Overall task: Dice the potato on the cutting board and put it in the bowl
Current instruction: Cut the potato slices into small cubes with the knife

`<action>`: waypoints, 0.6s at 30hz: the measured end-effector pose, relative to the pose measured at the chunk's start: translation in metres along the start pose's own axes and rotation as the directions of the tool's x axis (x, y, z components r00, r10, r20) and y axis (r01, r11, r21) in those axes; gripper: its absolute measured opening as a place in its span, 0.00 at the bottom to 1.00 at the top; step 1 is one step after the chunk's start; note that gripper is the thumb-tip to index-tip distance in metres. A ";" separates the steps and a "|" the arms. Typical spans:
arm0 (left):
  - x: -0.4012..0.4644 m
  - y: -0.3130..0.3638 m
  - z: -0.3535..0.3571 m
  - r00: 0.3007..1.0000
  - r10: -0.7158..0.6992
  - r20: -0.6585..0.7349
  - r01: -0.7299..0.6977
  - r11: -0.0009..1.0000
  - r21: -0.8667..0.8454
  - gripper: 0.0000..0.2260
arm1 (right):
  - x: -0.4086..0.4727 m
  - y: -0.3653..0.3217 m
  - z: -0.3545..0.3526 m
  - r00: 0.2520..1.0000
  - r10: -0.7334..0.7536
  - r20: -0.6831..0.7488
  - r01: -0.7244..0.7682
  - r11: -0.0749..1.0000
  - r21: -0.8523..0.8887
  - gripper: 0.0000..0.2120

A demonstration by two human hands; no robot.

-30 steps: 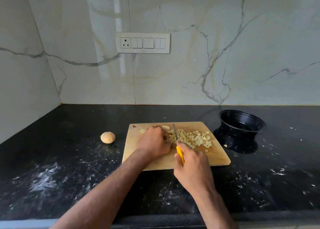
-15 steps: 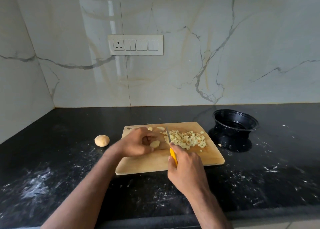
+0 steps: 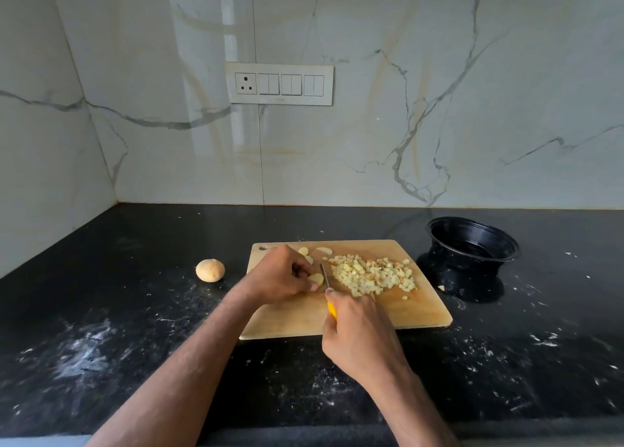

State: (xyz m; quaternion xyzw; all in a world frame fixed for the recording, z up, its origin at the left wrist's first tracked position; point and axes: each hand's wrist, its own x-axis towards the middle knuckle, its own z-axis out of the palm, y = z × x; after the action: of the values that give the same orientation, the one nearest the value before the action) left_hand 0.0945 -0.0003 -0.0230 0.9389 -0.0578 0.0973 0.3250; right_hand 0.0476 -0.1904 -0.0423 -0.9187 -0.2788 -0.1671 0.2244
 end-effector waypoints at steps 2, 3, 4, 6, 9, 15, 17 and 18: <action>0.001 0.005 0.005 0.997 -0.067 -0.048 0.068 0.998 0.015 0.05 | 0.005 -0.002 0.000 1.000 -0.003 0.004 0.003 1.000 -0.010 0.18; 0.002 0.007 0.009 0.991 -0.107 -0.075 0.109 0.994 0.022 0.05 | 0.007 -0.002 0.001 1.000 -0.003 0.005 0.003 1.000 -0.014 0.18; 0.002 0.010 0.013 0.984 -0.146 -0.104 0.150 0.988 0.032 0.05 | 0.010 -0.003 0.001 1.000 -0.002 0.008 0.002 1.000 -0.016 0.17; 0.003 0.015 0.019 0.968 -0.198 -0.156 0.209 0.976 0.059 0.05 | 0.015 -0.003 0.000 1.000 -0.001 0.020 0.001 1.000 -0.014 0.15; 0.003 0.016 0.016 0.967 -0.209 -0.143 0.219 0.974 0.058 0.06 | 0.017 -0.002 0.000 0.999 -0.008 0.041 0.007 1.000 0.011 0.15; 0.001 0.008 0.001 0.987 -0.158 -0.016 0.158 0.986 0.057 0.10 | 0.015 0.002 0.003 0.999 0.018 0.039 -0.019 0.999 0.035 0.17; 0.002 0.009 0.001 0.989 -0.146 -0.016 0.146 0.988 0.044 0.09 | 0.015 0.001 0.004 0.998 0.022 0.051 -0.024 0.999 0.036 0.17; 0.002 0.008 0.001 0.989 -0.145 -0.024 0.146 0.989 0.035 0.10 | 0.016 0.000 0.005 0.998 0.017 0.053 -0.019 0.999 0.031 0.17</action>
State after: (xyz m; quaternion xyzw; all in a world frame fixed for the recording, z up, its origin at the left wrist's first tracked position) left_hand 0.0952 -0.0070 -0.0183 0.9453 0.0161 0.0844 0.3146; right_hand 0.0613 -0.1814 -0.0396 -0.9216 -0.2788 -0.1365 0.2329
